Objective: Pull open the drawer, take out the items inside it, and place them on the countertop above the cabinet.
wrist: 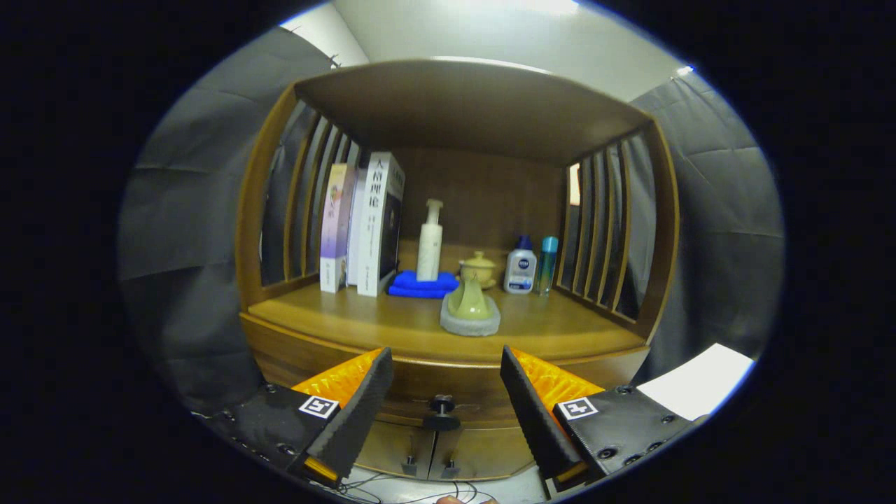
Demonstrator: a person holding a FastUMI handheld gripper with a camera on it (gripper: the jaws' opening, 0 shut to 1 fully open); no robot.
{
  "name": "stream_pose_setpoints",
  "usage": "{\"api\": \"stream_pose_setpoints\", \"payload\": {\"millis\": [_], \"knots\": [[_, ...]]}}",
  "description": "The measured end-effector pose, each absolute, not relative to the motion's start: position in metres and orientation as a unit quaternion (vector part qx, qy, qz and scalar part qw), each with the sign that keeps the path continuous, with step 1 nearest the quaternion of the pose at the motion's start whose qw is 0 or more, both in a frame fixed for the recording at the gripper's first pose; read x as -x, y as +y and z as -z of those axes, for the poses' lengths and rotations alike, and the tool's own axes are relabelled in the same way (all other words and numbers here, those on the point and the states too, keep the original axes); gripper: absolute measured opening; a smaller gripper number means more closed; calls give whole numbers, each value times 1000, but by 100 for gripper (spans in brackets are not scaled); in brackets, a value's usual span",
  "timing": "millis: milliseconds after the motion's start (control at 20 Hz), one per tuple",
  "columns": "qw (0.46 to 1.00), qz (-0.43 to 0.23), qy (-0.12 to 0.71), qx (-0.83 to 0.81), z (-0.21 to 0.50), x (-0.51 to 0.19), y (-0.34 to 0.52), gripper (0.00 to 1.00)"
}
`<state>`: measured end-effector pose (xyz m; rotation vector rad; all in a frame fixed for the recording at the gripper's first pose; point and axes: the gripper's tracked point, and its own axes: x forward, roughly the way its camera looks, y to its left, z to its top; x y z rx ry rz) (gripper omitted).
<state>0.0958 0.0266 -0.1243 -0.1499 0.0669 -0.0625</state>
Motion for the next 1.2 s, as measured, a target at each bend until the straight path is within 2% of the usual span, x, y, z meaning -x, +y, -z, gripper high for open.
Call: {"api": "stream_pose_setpoints", "payload": {"millis": [400,650,800,1200], "knots": [[999,0,-25,23,1,-27,38,98],[999,2,-32,13,-41,-3,39,98],[999,-29,-40,-11,-39,10,62,98],[997,-42,-61,-6,-15,20,51,98]]}}
